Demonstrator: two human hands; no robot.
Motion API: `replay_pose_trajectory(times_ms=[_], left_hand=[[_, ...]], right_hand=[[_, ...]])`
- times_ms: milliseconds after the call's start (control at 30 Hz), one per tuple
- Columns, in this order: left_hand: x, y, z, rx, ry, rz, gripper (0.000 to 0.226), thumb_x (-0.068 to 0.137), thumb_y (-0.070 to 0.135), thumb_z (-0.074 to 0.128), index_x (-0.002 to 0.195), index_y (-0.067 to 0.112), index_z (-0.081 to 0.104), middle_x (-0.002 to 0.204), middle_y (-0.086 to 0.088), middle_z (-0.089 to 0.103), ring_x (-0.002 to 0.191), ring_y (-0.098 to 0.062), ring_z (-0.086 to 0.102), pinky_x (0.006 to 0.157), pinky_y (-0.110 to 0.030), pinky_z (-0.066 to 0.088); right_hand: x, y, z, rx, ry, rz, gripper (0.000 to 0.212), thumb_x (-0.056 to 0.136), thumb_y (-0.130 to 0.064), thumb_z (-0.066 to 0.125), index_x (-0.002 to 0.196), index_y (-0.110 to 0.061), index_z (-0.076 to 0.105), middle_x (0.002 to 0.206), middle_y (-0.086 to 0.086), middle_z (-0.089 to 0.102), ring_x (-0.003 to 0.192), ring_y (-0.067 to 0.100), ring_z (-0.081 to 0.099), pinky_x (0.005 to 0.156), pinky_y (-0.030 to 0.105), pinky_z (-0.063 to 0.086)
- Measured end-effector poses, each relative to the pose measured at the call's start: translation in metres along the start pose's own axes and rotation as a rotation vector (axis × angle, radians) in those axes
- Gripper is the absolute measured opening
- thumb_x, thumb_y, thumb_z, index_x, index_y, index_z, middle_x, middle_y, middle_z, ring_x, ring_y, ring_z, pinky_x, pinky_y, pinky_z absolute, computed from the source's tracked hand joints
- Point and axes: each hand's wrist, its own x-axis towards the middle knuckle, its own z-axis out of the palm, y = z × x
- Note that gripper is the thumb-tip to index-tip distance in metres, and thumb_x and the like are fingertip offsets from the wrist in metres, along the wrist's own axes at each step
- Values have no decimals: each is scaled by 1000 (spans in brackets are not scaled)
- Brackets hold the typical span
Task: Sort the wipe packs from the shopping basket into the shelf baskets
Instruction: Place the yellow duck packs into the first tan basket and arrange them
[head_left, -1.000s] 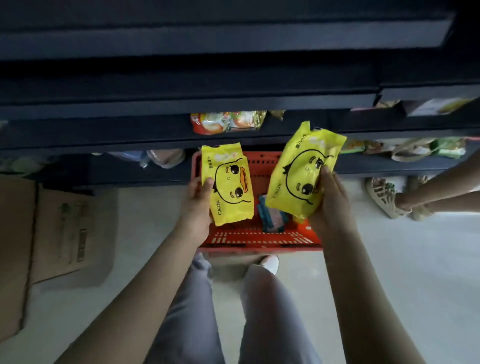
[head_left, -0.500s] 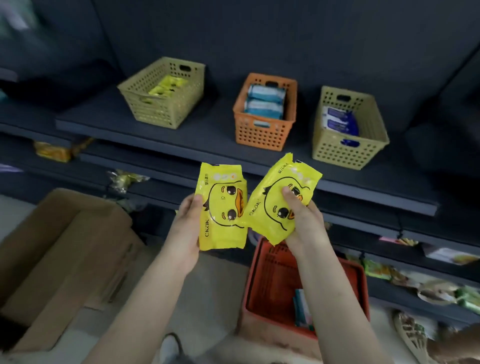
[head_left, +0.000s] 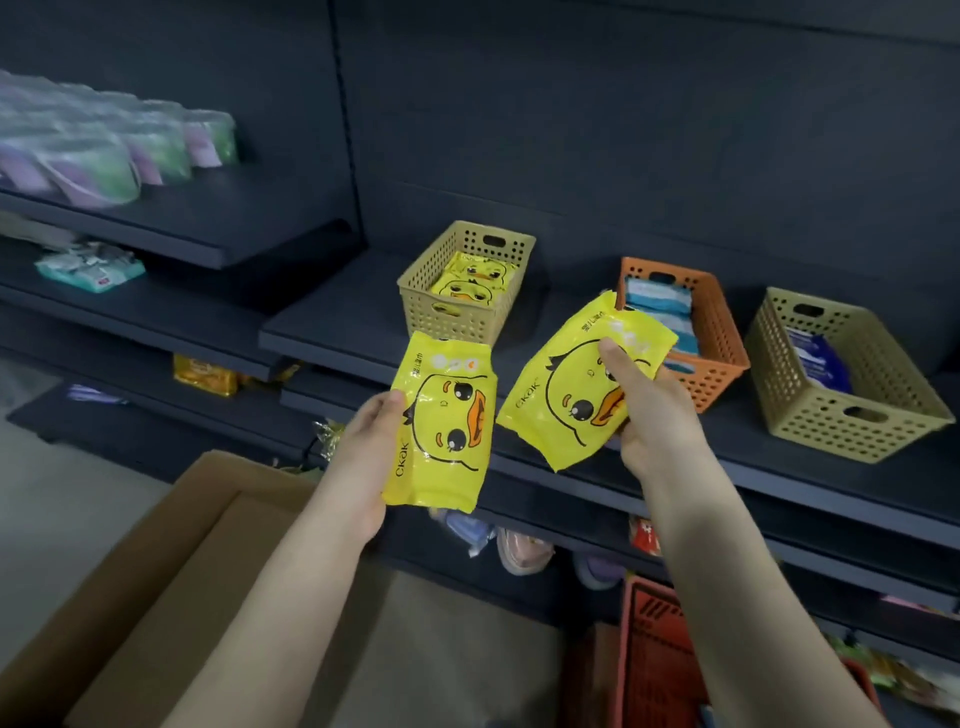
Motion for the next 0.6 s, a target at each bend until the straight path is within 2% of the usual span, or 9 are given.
replay_pose_trajectory(times_ms=[100, 233, 400, 467, 600], left_hand=[[37, 20, 0, 4, 20, -9, 12, 86, 62, 52, 80, 56, 61, 129, 7, 60, 119, -25, 56, 101, -56, 42], [91, 55, 17, -18, 68, -1, 15, 94, 53, 49, 88, 43, 59, 117, 4, 65, 109, -24, 61, 96, -53, 48], [151, 95, 38, -5, 138, 31, 12, 98, 47, 47, 93, 39, 55, 106, 6, 64, 103, -22, 61, 93, -49, 51], [171, 110, 43, -13, 152, 32, 11, 98, 45, 48, 94, 38, 56, 105, 5, 65, 100, -22, 63, 89, -48, 53], [209, 134, 44, -73, 193, 18, 13, 97, 45, 50, 103, 36, 58, 113, 1, 66, 102, -24, 64, 87, -49, 54]], right_hand=[[33, -16, 21, 23, 1, -2, 23, 81, -24, 77, 102, -17, 67, 99, 3, 75, 91, 22, 72, 83, 46, 57], [91, -29, 49, 190, -27, 98, 45, 79, -3, 76, 119, -7, 55, 102, 12, 74, 85, 25, 74, 82, 52, 57], [168, -42, 87, 258, -90, 144, 35, 81, -16, 76, 113, -13, 62, 103, 6, 75, 89, 20, 73, 85, 40, 56], [194, -48, 101, 209, -78, 130, 37, 81, -17, 77, 114, -13, 61, 103, 6, 74, 91, 20, 72, 87, 41, 56], [235, -59, 129, 196, -57, 184, 26, 83, -16, 75, 104, -12, 61, 101, 9, 72, 89, 23, 70, 88, 45, 55]])
